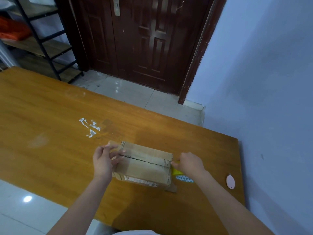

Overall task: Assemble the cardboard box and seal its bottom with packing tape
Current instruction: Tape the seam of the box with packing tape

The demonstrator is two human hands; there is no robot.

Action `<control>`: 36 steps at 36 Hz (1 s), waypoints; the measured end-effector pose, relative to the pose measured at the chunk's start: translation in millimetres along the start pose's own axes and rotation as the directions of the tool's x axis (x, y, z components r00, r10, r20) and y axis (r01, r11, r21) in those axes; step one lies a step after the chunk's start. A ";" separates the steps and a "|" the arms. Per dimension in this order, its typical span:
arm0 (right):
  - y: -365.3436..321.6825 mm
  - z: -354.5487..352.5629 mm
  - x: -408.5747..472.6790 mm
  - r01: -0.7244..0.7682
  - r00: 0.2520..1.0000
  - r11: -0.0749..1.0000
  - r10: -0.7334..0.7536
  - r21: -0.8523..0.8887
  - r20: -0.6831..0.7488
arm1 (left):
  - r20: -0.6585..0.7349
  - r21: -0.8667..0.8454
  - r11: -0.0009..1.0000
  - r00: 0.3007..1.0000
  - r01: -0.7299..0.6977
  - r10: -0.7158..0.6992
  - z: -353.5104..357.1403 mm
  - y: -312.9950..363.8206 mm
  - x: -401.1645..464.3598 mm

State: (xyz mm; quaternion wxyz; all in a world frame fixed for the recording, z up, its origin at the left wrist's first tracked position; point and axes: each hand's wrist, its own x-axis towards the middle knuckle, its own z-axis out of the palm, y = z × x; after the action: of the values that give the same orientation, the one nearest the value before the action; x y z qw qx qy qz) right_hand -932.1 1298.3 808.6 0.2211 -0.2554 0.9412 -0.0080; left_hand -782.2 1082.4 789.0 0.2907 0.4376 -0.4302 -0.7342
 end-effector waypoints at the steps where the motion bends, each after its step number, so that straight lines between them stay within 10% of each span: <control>1: 0.5 0.6 0.6 -0.005 1.000 1.000 0.005 0.005 0.002 | 0.024 0.047 0.998 0.999 -0.041 0.039 -0.9 2.4 -1.0; 22: -5.9 0.2 -0.4 -0.162 0.980 0.983 0.150 0.086 0.132 | 0.018 0.524 0.835 0.982 -0.167 0.186 -24.4 -7.8 13.6; 36: -42.0 8.9 -8.7 -0.333 0.936 0.936 0.314 0.113 0.158 | 0.136 0.524 0.842 0.989 -0.128 0.065 -36.0 10.9 52.0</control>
State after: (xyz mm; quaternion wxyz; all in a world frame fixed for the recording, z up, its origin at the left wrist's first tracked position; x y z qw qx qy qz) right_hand -901.6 1266.8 809.6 0.3010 -0.0810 0.9500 -0.0188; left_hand -772.8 1022.1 769.4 0.1700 0.4364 -0.6536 -0.5945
